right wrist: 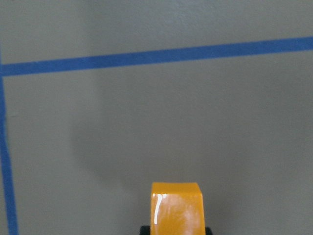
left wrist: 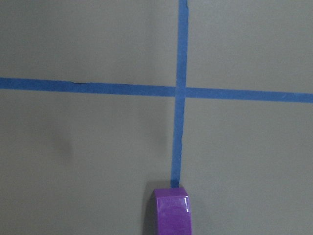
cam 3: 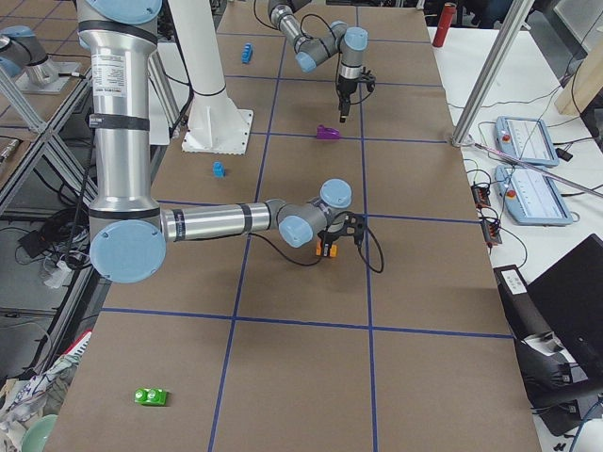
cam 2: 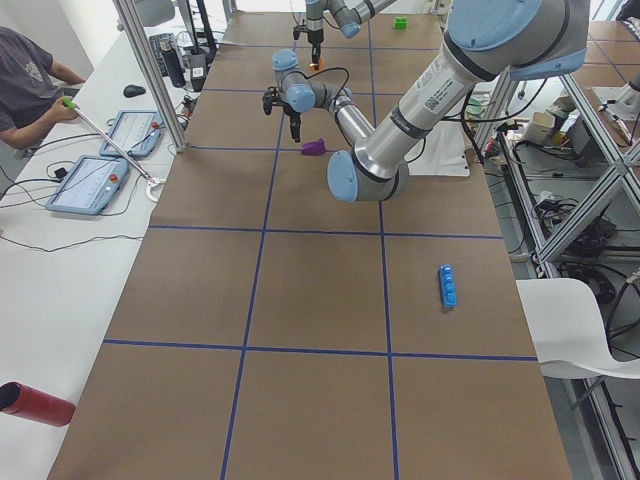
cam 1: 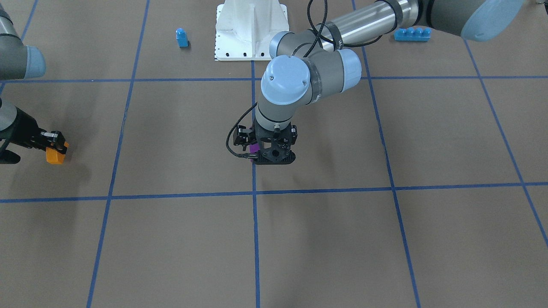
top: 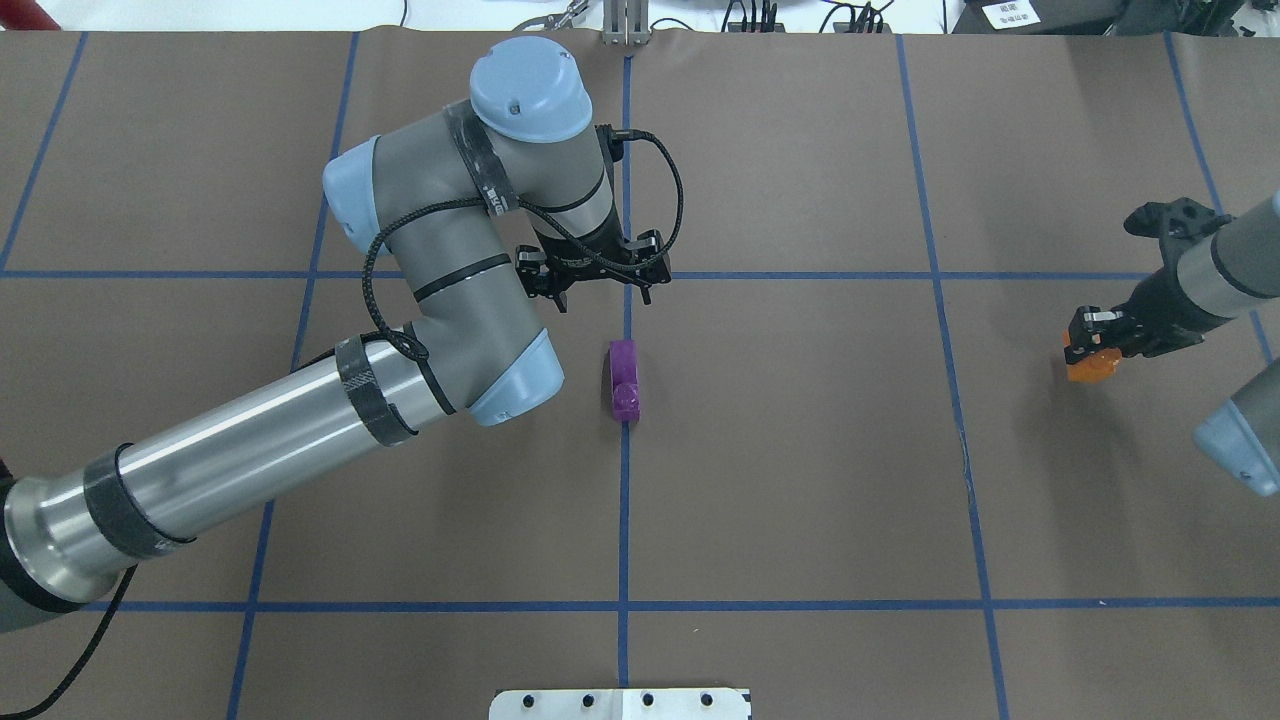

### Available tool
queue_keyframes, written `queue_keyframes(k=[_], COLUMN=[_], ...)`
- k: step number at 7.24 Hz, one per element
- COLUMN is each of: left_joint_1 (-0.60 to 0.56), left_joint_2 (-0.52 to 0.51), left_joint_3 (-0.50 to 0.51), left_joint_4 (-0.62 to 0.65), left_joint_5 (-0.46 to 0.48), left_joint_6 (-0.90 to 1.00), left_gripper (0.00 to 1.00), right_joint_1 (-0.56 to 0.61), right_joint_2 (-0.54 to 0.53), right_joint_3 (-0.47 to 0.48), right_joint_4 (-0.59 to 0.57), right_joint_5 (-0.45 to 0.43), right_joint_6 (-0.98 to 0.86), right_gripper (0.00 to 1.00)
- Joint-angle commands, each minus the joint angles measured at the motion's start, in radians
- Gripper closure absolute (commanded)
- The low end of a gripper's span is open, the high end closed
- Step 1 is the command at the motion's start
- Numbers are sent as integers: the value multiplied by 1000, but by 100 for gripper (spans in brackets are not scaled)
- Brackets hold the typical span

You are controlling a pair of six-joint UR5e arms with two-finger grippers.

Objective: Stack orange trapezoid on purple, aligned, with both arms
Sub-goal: 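Carry the orange block over the purple block while the left arm draws back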

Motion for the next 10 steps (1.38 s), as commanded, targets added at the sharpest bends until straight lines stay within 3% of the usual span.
queue_keyframes(k=[1,4,5,6,9,10], left_joint_1=[-59,-120,-149,-166,-192,-192], left_joint_2=[60,305,357,391,462,463], left_joint_3=[-52,-214,-230,-230,-262,-268], left_joint_4=[1,1,1,0,-7,-5], left_joint_5=[-7,-7,-8,-7,-8,-8], left_joint_6=[12,214,272,326,343,342], left_gripper=[1,1,1,1,1,1], right_joint_1=[-46,-204,-263,-334,-399,-413], right_joint_2=[128,324,425,494,668,690], right_joint_3=[47,46,46,36,-130,-145], right_joint_4=[-100,-107,-214,-277,-279,-279], right_joint_5=[-3,-50,-113,-189,-213,-213], right_joint_6=[3,127,156,158,183,183], right_gripper=[100,100,100,100,100,100])
